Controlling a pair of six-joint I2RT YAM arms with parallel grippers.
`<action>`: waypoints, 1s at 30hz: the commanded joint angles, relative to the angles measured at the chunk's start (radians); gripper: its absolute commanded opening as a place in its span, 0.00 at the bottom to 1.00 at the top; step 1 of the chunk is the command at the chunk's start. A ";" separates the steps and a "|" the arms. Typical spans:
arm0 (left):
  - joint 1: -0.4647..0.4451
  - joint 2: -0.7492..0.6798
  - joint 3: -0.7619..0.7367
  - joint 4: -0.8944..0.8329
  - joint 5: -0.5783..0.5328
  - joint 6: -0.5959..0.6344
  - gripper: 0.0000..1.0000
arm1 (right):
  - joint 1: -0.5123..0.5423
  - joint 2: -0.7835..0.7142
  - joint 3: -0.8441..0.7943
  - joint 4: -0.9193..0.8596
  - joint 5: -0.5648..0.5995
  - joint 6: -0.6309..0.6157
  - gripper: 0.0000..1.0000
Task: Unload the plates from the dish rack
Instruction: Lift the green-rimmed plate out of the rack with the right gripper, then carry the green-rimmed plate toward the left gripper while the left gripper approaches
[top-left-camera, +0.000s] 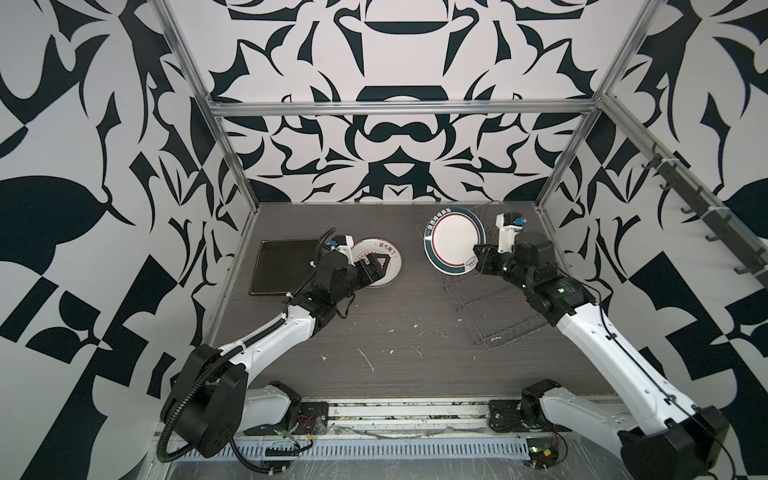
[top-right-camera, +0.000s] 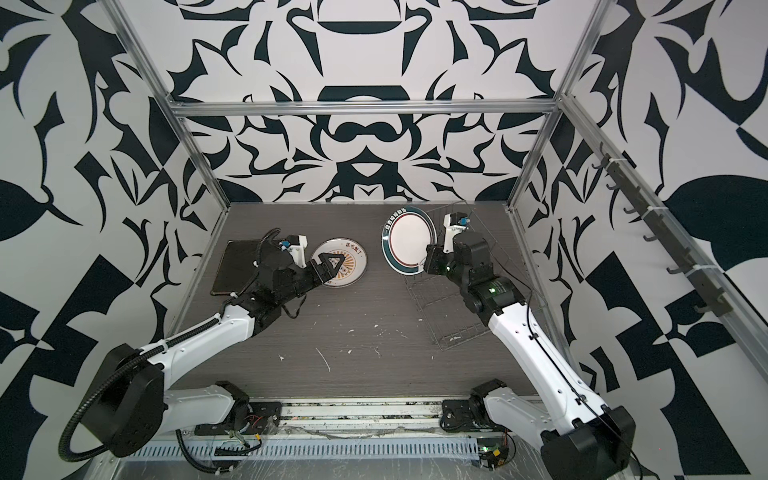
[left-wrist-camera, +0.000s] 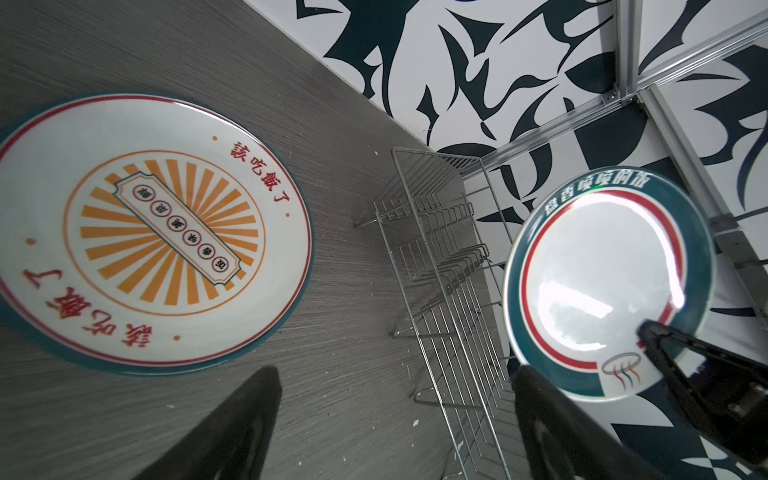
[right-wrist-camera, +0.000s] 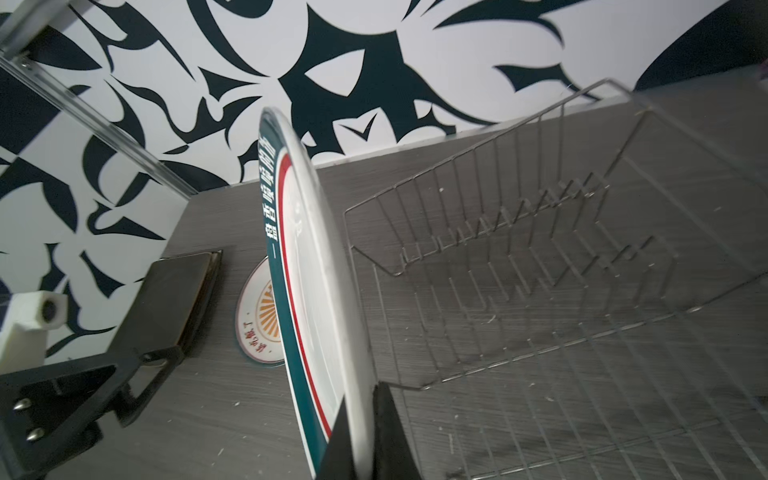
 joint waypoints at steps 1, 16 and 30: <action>-0.003 0.033 0.011 0.097 0.063 -0.060 0.92 | 0.002 -0.023 -0.020 0.162 -0.112 0.123 0.00; -0.020 0.193 0.083 0.237 0.181 -0.163 0.89 | 0.002 -0.017 -0.095 0.223 -0.232 0.237 0.00; -0.020 0.222 0.078 0.272 0.200 -0.179 0.86 | 0.002 0.046 -0.113 0.288 -0.367 0.294 0.00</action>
